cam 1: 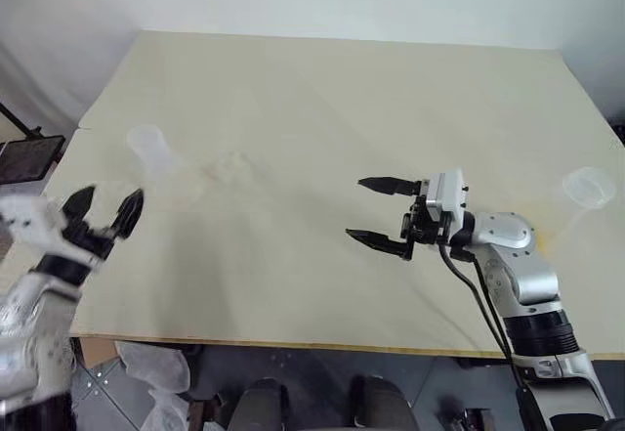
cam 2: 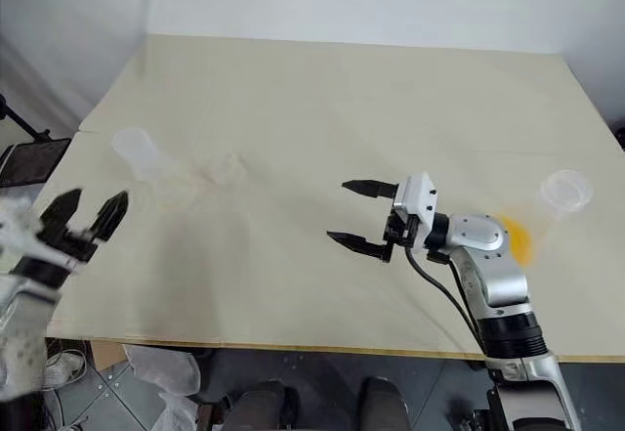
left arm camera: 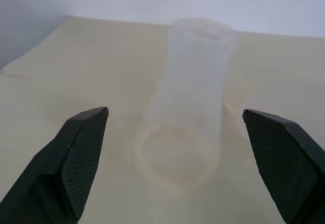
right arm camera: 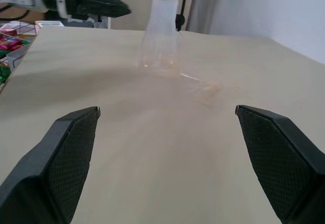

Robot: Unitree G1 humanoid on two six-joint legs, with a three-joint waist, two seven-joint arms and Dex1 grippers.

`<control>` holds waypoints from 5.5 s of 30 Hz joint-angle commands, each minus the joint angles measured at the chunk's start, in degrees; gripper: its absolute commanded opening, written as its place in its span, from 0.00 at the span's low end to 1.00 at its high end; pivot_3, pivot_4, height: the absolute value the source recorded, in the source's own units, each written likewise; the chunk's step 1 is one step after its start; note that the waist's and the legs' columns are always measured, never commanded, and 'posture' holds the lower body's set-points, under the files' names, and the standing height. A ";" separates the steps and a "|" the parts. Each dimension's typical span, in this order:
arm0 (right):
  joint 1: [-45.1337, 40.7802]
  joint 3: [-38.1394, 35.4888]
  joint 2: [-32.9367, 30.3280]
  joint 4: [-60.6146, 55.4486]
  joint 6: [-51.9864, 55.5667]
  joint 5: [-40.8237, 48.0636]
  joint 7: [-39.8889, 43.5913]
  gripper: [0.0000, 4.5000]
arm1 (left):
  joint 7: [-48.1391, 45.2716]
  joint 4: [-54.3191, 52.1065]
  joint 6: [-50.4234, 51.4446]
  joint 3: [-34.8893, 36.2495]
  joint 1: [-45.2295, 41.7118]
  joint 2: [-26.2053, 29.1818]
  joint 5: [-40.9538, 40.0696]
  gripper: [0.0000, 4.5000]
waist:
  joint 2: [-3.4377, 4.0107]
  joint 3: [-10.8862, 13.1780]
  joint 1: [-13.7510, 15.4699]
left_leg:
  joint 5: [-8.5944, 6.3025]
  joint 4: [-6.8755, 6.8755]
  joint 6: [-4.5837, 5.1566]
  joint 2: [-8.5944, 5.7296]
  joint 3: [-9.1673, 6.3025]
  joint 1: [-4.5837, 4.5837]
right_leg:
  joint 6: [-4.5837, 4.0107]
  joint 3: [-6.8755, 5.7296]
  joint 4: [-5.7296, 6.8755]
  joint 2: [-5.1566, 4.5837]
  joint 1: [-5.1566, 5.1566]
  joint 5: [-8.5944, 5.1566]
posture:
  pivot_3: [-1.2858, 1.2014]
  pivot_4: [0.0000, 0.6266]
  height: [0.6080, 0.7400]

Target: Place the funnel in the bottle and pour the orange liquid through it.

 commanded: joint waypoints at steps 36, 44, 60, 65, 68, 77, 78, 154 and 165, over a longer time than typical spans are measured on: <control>15.65 -12.48 -6.52 -12.44 1.52 3.72 -6.87 1.00 | -31.57 7.84 4.91 -17.13 -24.94 16.05 0.92 0.52 | -0.08 0.05 -0.09 | -0.01 0.10 -0.03 0.01 -0.06 -0.06 | 0.00 -0.19 0.15 -0.05 -0.04 0.00 | 0.52 0.24 1.00; 28.96 -23.39 -9.87 -15.71 0.41 3.78 -9.33 1.00 | -39.62 23.03 -0.47 -34.81 -41.71 -4.09 7.64 0.52 | -0.13 0.07 1.40 | -0.02 0.25 -0.01 -0.08 0.26 -0.44 | 0.01 -0.37 0.05 -0.03 -0.12 0.00 | 0.52 0.24 1.00; 35.16 -22.31 -5.40 -27.54 2.37 4.04 -19.21 1.00 | -37.80 47.10 -20.46 -38.50 -50.70 -20.18 20.67 0.67 | -0.16 0.09 1.07 | 0.01 0.28 0.04 0.00 0.53 -0.44 | 0.01 -0.43 0.04 -0.04 -0.23 0.00 | 0.52 0.24 1.00; 33.58 -21.19 -5.45 -27.42 2.92 4.12 -19.93 1.00 | -39.50 44.54 -19.59 -37.20 -49.52 -19.79 19.52 1.00 | -0.16 0.09 1.18 | 0.01 0.28 0.04 -0.01 0.52 -0.44 | 0.01 -0.44 0.03 -0.04 -0.23 0.00 | 0.52 0.24 1.00; 32.11 -20.29 -5.62 -26.80 3.12 4.09 -19.96 1.00 | -41.12 42.42 -18.37 -36.61 -48.58 -19.23 18.87 1.00 | -0.16 0.09 1.15 | 0.01 0.28 0.04 0.00 0.51 -0.44 | 0.01 -0.45 0.03 -0.04 -0.23 0.00 | 0.52 0.24 1.00; 28.69 -18.26 -5.83 -25.42 3.92 4.01 -19.41 1.00 | -40.06 39.02 -16.28 -35.33 -46.88 -18.66 19.24 1.00 | -0.16 0.09 1.18 | 0.01 0.28 0.04 -0.01 0.47 -0.45 | 0.01 -0.47 0.04 -0.04 -0.23 0.00 | 0.52 0.24 1.00; 28.37 -18.06 -5.83 -25.25 3.94 4.00 -19.39 1.00 | -40.14 39.02 -15.57 -35.26 -46.73 -18.36 19.27 1.00 | -0.16 0.09 1.18 | 0.01 0.28 0.04 -0.01 0.47 -0.45 | 0.01 -0.47 0.04 -0.04 -0.23 0.00 | 0.52 0.24 1.00; 9.65 -5.38 -3.91 -13.25 5.29 3.52 -8.53 1.00 | 10.95 9.12 -9.43 -16.49 -10.28 -18.99 18.89 1.00 | -0.16 0.04 0.49 | -0.03 0.60 0.08 -0.02 -0.02 -0.43 | 0.00 -0.31 0.24 -0.06 -0.10 0.01 | 0.52 0.24 1.00; 10.78 -5.30 -3.40 -14.24 4.66 3.03 -10.60 1.00 | 7.45 25.18 -15.36 -17.13 -21.26 -16.60 19.80 0.73 | -0.17 0.05 -0.05 | -0.02 0.60 0.08 -0.02 0.15 -0.46 | 0.01 -0.44 0.24 -0.06 -0.10 0.01 | 0.52 0.24 1.00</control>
